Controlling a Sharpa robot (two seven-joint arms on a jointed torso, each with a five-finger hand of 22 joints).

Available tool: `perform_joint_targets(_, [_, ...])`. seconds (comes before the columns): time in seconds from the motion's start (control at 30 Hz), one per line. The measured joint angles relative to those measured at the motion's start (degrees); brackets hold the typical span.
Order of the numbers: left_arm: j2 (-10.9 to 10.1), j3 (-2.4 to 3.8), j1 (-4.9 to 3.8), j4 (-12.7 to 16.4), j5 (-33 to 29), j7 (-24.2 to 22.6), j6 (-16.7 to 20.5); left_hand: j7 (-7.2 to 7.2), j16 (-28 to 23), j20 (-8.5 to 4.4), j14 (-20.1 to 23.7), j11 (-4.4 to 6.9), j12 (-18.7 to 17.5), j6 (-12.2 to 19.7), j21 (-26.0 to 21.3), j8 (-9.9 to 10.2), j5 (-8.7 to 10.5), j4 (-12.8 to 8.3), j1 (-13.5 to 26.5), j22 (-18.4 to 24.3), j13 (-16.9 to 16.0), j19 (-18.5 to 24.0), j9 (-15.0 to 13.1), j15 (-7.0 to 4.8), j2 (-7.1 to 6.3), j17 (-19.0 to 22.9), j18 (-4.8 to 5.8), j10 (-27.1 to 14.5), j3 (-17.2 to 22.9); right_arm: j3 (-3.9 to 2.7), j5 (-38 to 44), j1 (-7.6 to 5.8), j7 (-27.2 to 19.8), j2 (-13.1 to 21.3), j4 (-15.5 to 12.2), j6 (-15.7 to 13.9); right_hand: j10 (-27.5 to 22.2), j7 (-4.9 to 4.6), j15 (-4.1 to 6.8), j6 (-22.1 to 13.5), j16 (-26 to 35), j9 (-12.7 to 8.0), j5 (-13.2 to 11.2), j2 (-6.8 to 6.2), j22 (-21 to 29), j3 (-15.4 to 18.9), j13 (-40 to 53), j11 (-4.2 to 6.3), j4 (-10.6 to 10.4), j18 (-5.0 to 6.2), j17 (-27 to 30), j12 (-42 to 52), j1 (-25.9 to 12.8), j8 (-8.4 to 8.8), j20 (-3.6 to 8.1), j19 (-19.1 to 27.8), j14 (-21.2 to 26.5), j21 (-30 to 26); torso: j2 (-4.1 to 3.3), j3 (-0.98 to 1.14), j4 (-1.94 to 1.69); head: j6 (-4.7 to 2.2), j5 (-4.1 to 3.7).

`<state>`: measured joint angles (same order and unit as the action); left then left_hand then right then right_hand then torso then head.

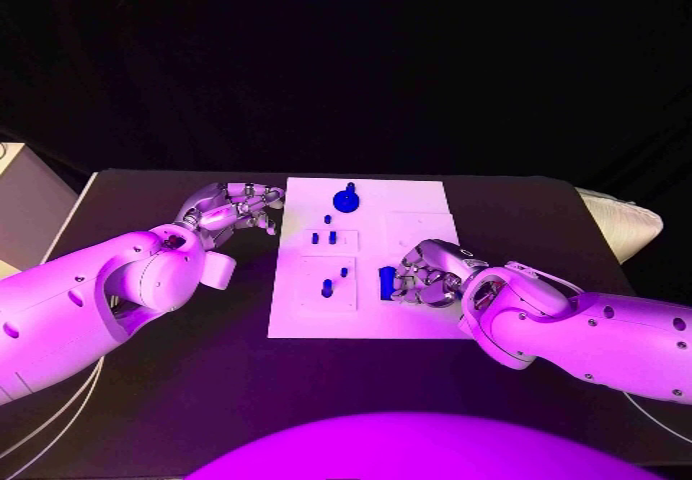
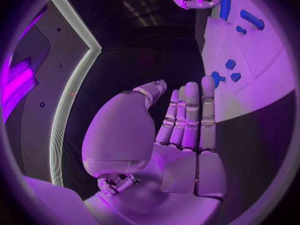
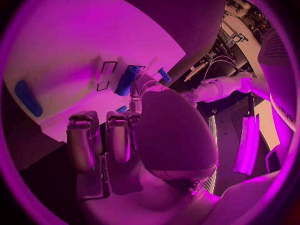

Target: Assemble the parts on the task board

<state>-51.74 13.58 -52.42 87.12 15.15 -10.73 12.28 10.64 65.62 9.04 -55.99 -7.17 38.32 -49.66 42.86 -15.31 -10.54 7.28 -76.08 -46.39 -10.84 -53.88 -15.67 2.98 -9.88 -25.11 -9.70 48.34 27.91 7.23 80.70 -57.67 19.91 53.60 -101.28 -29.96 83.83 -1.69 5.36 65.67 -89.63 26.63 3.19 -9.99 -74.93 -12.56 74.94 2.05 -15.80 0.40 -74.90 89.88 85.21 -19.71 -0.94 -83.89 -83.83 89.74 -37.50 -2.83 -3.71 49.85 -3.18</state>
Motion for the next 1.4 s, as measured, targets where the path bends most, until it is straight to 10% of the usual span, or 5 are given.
perform_joint_targets(0.43, [0.05,-0.02,0.01,-0.03,0.0,0.3,0.0,0.1,0.23,0.08,0.0,-0.21,0.0,0.52,0.0,0.0,0.0,0.17,0.0,0.13,0.0,-0.08,0.14,0.0,0.0,0.0,0.0,-0.21,-0.17,0.09,0.74,0.09,0.51,-0.59,0.18,0.14,0.2,0.0,0.2,0.0,0.0,0.03,-0.13,0.82,0.01,-1.39,-0.01,0.21,0.08,0.0,-0.05,0.0,0.82,0.0,0.22,-0.22,-0.19,0.0,0.01,0.02,0.07,0.0,0.02])
perform_joint_targets(0.8, [0.0,-0.03,0.08,-0.04,0.01,0.49,0.0,0.1,0.23,0.08,0.0,0.0,0.0,0.52,0.0,0.0,0.0,0.17,0.0,0.13,0.05,-0.08,0.13,0.0,0.0,0.0,0.0,-0.43,-0.17,0.06,-0.04,0.1,-0.03,0.44,-0.68,0.13,0.19,-0.85,0.19,-0.85,0.0,-0.07,-0.09,-2.59,0.01,2.97,-0.02,-0.05,-0.89,0.0,-0.04,0.0,-4.43,-0.24,0.22,-0.22,-0.19,0.0,0.04,-0.01,0.09,-0.01,-0.13])
perform_joint_targets(1.03, [-0.04,-0.03,0.25,-0.03,0.01,0.54,0.0,0.1,0.22,0.08,0.0,0.0,0.0,0.52,0.01,0.0,0.0,0.16,0.0,0.12,0.05,-0.08,0.13,0.0,0.0,0.0,0.0,-0.42,-0.16,0.05,-4.59,0.15,-2.42,2.8,-2.36,-0.91,0.2,-2.97,-1.27,-5.67,0.0,-1.12,-0.09,-0.41,0.02,12.79,-0.02,-1.87,-0.97,0.0,-0.03,0.0,-9.07,2.43,-0.64,-0.21,-0.18,0.0,0.05,-0.01,0.1,-0.14,-0.33])
perform_joint_targets(1.4, [-0.02,-0.03,0.6,-0.06,0.01,0.35,0.01,0.1,0.22,0.08,0.0,0.0,0.0,0.52,-0.25,0.0,0.0,0.16,0.0,0.2,0.05,-0.08,0.18,0.0,0.0,0.0,0.0,-0.42,-0.16,-0.14,-13.0,0.1,-6.31,10.21,-2.28,-2.24,0.09,-3.02,-1.67,-5.71,0.0,-1.24,-0.09,2.48,0.02,13.54,-0.03,-2.0,-0.76,0.0,-0.03,0.0,-6.91,2.79,-1.04,-0.22,-0.18,0.0,0.29,-0.13,0.36,-0.53,-1.08])
